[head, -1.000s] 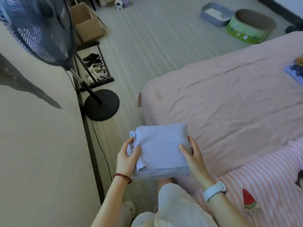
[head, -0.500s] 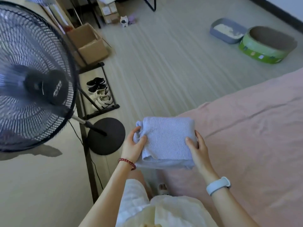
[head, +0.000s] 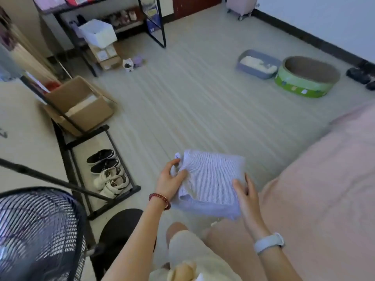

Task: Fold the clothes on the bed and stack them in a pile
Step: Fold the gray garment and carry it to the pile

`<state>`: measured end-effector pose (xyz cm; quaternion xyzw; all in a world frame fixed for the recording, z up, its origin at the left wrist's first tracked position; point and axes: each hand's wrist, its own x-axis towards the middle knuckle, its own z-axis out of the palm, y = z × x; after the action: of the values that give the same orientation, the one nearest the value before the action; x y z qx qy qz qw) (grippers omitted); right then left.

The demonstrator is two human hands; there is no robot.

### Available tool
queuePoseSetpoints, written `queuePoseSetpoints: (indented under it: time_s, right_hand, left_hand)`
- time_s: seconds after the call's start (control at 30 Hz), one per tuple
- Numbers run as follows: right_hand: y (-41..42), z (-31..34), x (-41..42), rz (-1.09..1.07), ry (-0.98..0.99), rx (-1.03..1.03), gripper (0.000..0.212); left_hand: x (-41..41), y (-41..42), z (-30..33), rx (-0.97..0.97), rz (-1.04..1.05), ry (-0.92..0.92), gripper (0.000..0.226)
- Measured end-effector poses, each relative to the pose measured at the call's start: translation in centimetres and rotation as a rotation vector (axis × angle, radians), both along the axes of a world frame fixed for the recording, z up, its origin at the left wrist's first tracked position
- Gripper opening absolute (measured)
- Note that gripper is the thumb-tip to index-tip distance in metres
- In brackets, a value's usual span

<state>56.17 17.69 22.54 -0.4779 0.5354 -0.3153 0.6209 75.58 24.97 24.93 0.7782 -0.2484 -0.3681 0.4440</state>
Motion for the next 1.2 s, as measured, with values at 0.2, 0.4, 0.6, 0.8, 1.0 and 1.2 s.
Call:
queuePoseSetpoints:
  time_s: [0.2,0.4,0.6,0.8,1.0,1.2]
  right_hand:
    - [-8.5,0.0,3.6,-0.124,0.007,-0.001,0.030]
    - [-18.3,-0.6,4.3,-0.296,-0.007,0.000,0.029]
    - [-30.2,1.4,-0.5,-0.487,0.053,0.004,0.059]
    - [-38.5,3.5,-7.4,-0.682,0.119,-0.025,0.056]
    - [-45.7,3.2,-14.4,-0.969,0.151,0.007,0.055]
    - [-54.8,4.2,-21.6,-1.239,0.175,0.062,0.052]
  left_hand:
    - [4.5,-11.3,-0.1,-0.030,-0.130,0.020,0.039]
    - [5.8,-24.1,-0.8,-0.033,-0.276,0.040,0.034]
    - [1.3,-40.5,0.1,-0.052,-0.508,0.067,0.030]
    - [-6.9,-54.2,1.1,-0.086,-0.762,0.099,0.030]
    - [-17.4,-66.5,0.1,-0.073,-1.034,0.128,0.034]
    - [-28.5,-79.4,0.0,-0.043,-1.316,0.170,0.038]
